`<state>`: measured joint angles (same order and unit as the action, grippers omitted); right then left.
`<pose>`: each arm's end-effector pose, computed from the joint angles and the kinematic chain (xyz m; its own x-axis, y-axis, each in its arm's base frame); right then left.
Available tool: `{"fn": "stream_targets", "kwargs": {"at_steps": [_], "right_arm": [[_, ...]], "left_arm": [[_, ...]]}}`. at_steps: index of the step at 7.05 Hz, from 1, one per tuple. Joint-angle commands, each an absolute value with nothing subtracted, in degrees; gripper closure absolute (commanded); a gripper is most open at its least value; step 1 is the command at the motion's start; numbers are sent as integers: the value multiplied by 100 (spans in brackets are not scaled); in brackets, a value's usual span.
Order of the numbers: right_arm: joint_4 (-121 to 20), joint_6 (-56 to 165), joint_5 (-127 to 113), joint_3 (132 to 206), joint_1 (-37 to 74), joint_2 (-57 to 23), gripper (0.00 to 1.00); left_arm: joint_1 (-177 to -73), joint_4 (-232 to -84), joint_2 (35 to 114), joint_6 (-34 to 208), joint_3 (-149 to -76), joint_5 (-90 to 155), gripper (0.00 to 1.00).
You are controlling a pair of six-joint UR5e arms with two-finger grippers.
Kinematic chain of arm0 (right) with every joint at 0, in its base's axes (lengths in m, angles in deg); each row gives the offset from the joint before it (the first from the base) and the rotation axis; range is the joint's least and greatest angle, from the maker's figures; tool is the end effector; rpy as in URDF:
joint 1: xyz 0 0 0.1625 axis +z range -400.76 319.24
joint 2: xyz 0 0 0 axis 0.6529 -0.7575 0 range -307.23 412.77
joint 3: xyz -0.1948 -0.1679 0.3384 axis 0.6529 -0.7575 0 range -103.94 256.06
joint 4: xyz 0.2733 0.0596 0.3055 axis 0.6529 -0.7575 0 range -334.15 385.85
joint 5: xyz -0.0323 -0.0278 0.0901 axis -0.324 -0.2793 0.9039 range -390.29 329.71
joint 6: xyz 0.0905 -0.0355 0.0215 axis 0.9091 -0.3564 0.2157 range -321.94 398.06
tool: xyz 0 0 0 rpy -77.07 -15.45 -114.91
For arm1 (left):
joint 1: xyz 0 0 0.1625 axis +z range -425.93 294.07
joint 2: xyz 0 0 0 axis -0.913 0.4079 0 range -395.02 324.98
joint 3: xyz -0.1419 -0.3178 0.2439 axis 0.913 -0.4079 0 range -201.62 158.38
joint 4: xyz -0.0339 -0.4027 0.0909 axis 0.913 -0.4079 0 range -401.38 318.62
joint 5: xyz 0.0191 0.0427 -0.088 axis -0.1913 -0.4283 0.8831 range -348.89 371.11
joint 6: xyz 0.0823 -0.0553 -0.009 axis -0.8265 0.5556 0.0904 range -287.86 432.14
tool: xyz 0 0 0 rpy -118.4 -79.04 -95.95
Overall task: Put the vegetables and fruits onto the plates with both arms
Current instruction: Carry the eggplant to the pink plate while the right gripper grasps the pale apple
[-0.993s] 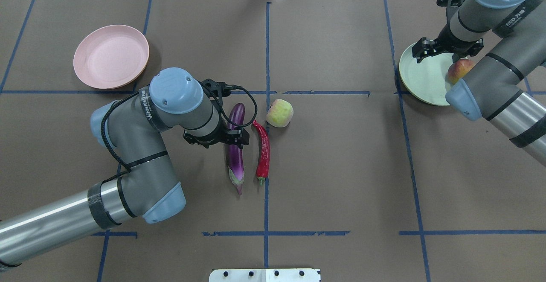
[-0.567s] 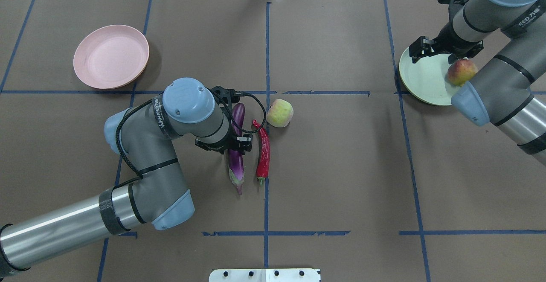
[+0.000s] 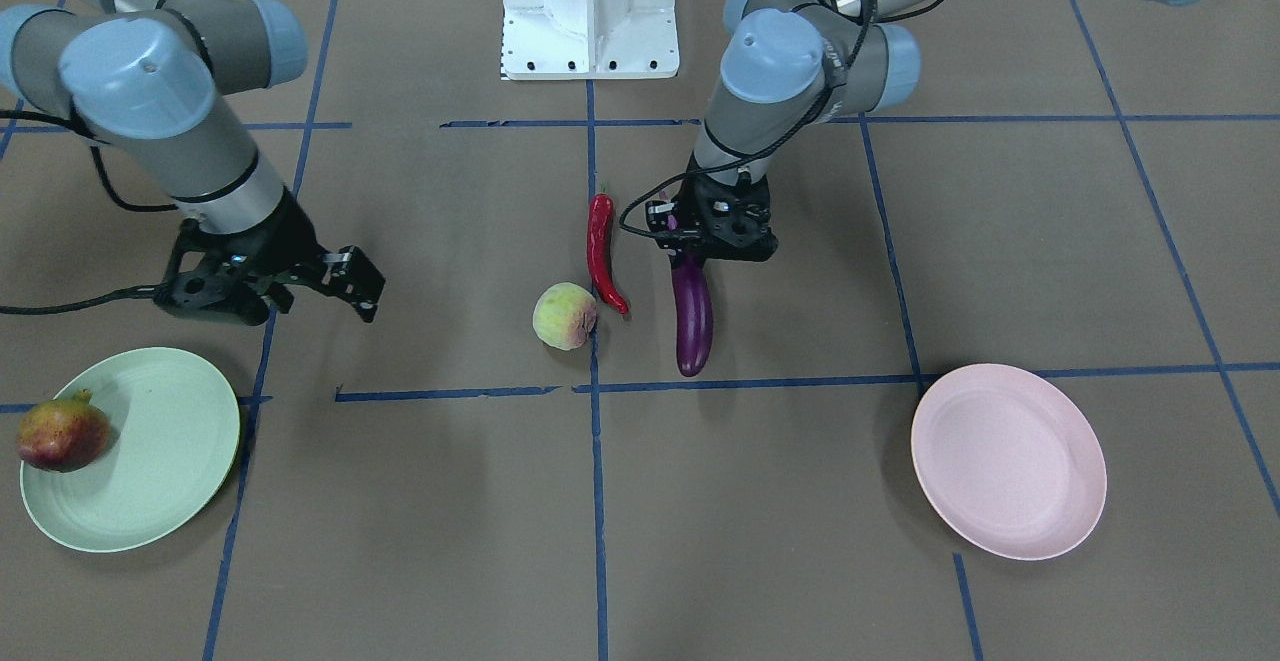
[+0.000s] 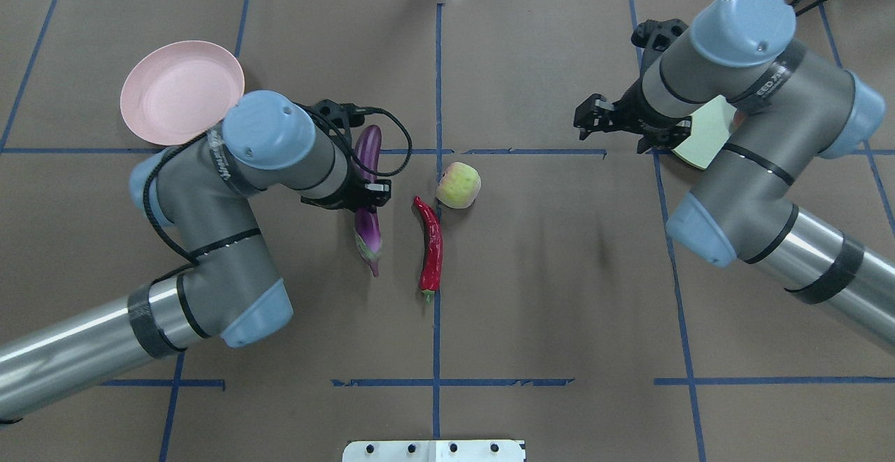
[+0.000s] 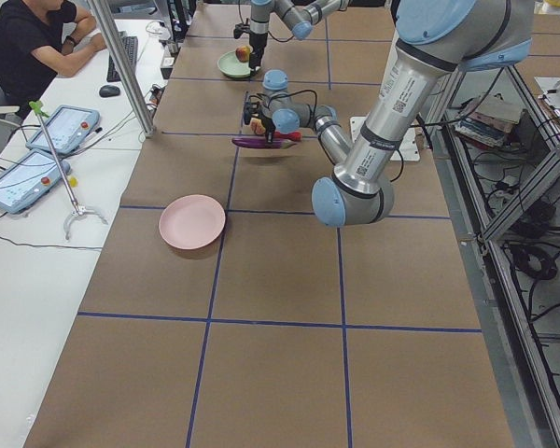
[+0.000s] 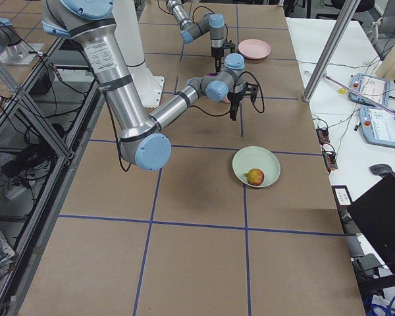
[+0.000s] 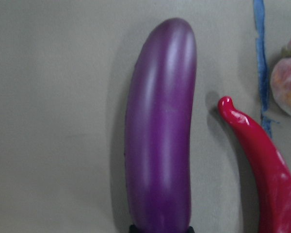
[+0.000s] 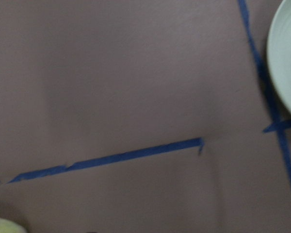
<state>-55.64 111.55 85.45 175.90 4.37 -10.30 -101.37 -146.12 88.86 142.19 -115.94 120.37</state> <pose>-0.3882 -0.5175 0.2990 0.5955 0.2353 0.7681 -0.2622 0.9607 -0.0911 0.4958 -0.4764 0.2499 0.5751 -0.0140 -0.8179 0.1454 0.9857 0.0854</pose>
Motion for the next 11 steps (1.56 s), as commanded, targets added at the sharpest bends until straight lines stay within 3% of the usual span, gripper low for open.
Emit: {"fn": "stream_targets", "kwargs": {"at_steps": [1,3,6,9,10,11], "right_arm": [[-5554,12590,7900,17521,-433,-352,0],[-5563,13636,7510,16716,-779,526,0],[-5484,14238,6771,15881,-1166,941,0],[-5475,14168,6675,15272,-1202,1040,4],[-5423,14186,6639,15270,-1193,1066,73],[-5266,14151,6648,15323,-1184,1067,100]], "left_arm": [[-11062,-14571,8470,14201,-11716,12045,98],[-11740,-14571,8110,14157,-11602,12402,92],[-12121,-14615,8082,14000,-11241,12511,83],[-12130,-14755,8099,13711,-10935,12493,83],[-12130,-14790,8134,13308,-10637,12476,72],[-12148,-14947,8152,13200,-10382,12458,62]]}}
